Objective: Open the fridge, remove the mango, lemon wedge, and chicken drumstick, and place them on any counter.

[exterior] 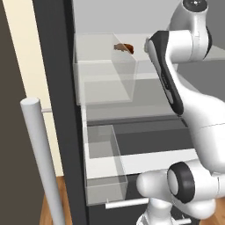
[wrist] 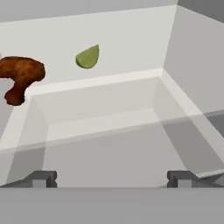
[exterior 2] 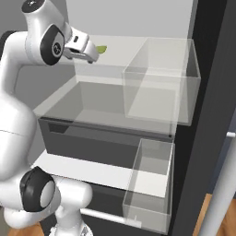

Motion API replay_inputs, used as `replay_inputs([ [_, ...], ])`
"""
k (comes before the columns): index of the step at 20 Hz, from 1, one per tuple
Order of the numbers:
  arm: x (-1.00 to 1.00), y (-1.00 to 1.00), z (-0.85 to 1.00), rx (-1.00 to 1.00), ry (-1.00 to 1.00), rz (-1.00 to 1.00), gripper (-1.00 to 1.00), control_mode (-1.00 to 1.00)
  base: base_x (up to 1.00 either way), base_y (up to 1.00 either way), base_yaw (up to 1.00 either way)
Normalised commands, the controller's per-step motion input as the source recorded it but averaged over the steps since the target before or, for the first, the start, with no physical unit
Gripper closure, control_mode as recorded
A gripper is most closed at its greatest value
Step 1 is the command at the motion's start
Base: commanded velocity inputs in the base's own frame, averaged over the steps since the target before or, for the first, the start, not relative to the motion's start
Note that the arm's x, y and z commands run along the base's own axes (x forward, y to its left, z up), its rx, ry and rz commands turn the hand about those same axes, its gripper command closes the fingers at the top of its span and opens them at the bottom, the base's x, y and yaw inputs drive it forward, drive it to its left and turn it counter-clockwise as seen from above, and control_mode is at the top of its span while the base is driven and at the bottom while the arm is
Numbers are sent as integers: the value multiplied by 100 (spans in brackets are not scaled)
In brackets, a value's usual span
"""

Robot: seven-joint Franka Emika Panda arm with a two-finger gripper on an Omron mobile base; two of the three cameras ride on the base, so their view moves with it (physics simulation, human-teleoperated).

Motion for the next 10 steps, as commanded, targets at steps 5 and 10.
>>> replay_inputs([
  [5,53,0,-1,0,-3,0,-100,-100,0,0,0],
  [10,54,0,0,0,0,0,-100,-100,0,0,0],
])
